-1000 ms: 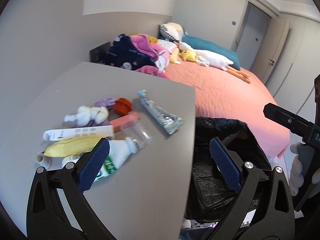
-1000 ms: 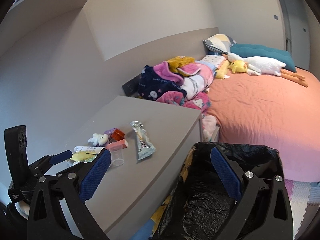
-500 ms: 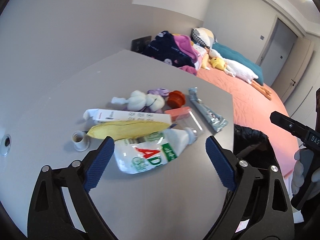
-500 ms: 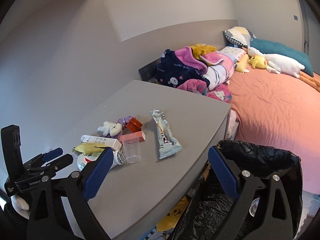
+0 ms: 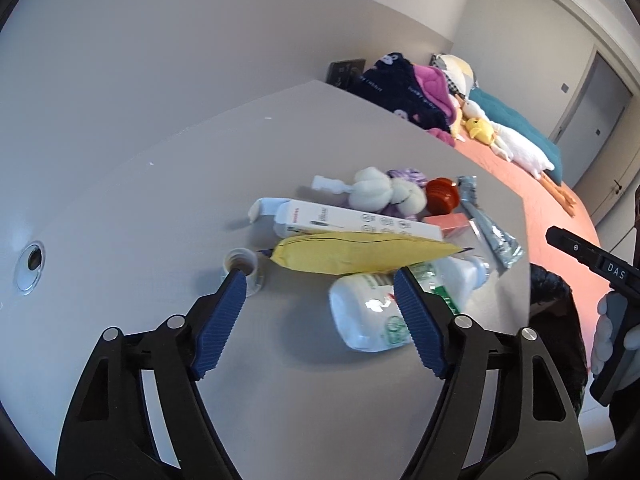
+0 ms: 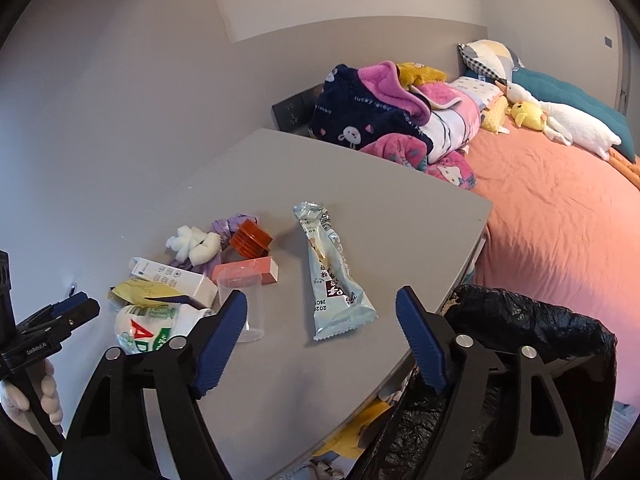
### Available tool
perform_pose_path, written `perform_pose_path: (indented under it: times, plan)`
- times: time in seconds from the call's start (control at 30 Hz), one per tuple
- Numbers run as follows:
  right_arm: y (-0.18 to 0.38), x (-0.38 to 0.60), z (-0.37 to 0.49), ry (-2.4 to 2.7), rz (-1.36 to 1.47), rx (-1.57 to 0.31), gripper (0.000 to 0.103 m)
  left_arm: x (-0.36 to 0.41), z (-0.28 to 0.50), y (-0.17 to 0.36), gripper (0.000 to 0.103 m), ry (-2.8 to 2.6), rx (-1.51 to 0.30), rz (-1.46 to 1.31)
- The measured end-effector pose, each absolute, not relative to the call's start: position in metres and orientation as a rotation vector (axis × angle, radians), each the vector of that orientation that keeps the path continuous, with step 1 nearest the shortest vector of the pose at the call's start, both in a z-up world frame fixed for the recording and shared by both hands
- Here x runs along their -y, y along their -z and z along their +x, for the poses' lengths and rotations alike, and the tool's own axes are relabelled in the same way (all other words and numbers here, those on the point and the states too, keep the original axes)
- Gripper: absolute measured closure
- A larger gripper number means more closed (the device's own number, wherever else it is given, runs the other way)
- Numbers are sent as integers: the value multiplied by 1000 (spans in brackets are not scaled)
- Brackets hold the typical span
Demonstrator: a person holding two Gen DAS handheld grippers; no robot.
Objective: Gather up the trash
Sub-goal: 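Grasp the silver snack wrapper with the right tool while the left tool grasps the small white cup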
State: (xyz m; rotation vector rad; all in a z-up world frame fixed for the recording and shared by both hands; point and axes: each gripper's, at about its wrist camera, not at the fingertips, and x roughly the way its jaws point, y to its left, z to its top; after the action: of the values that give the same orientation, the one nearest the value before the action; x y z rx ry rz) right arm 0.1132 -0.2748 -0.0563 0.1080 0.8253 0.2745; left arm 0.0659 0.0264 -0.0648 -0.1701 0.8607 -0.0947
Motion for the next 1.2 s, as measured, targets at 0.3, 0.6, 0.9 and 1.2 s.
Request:
perform_pose_path:
  times: [0.3,0.6,0.9,1.2]
  plan:
    - [82,259,151,-268,44,-892,34,-44,91,88,41,43,-918,-144]
    - [102,251,176,-249,-1,-936,37,-58,103,107,57,16,-965,-130]
    - [111,244,182,-254,-54,-943,59,-63,105,111,74,0,-946,-126]
    - [107,250,184,-254,-6,-938,80,-66,98,109,74,14,-949,-194]
